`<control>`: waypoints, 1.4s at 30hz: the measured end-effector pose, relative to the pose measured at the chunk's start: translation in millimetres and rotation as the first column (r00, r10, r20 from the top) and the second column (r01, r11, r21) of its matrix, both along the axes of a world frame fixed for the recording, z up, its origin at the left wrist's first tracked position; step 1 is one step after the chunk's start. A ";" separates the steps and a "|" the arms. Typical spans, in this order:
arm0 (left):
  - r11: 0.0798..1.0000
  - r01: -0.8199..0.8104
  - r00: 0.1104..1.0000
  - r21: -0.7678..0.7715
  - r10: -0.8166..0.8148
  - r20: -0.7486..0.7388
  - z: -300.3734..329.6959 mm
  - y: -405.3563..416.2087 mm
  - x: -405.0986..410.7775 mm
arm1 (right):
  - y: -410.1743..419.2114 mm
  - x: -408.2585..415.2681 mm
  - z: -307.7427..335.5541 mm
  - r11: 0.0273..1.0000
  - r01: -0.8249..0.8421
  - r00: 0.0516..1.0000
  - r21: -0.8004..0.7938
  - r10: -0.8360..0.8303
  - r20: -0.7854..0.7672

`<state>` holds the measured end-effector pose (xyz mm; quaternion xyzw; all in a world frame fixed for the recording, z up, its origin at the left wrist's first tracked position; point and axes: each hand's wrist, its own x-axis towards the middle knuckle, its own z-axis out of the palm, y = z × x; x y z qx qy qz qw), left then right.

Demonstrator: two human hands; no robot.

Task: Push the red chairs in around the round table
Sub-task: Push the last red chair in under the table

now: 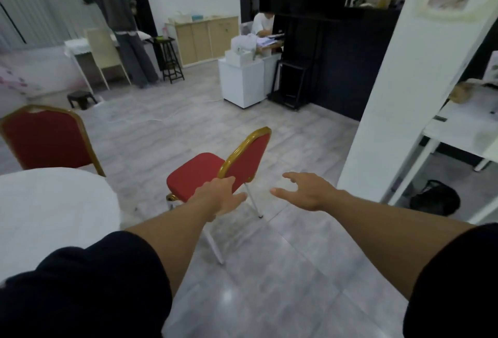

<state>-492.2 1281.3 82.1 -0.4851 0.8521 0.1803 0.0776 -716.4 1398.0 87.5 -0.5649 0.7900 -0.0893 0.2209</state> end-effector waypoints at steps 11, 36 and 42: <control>0.985 -0.171 0.985 -0.030 0.170 -0.034 -6.7 -81.6 -107.6 | -128.0 -110.4 -0.3 0.980 -0.199 0.980 0.004 0.199 0.008; 0.827 -0.432 0.897 0.360 0.437 0.073 -124.4 -275.3 -152.4 | -444.3 -137.7 -97.4 0.658 -0.692 0.676 0.296 0.735 -0.054; 0.738 -0.545 0.823 0.398 0.562 0.083 -131.5 -263.6 -157.7 | -463.1 -137.1 -114.0 0.435 -0.840 0.441 0.325 0.896 -0.061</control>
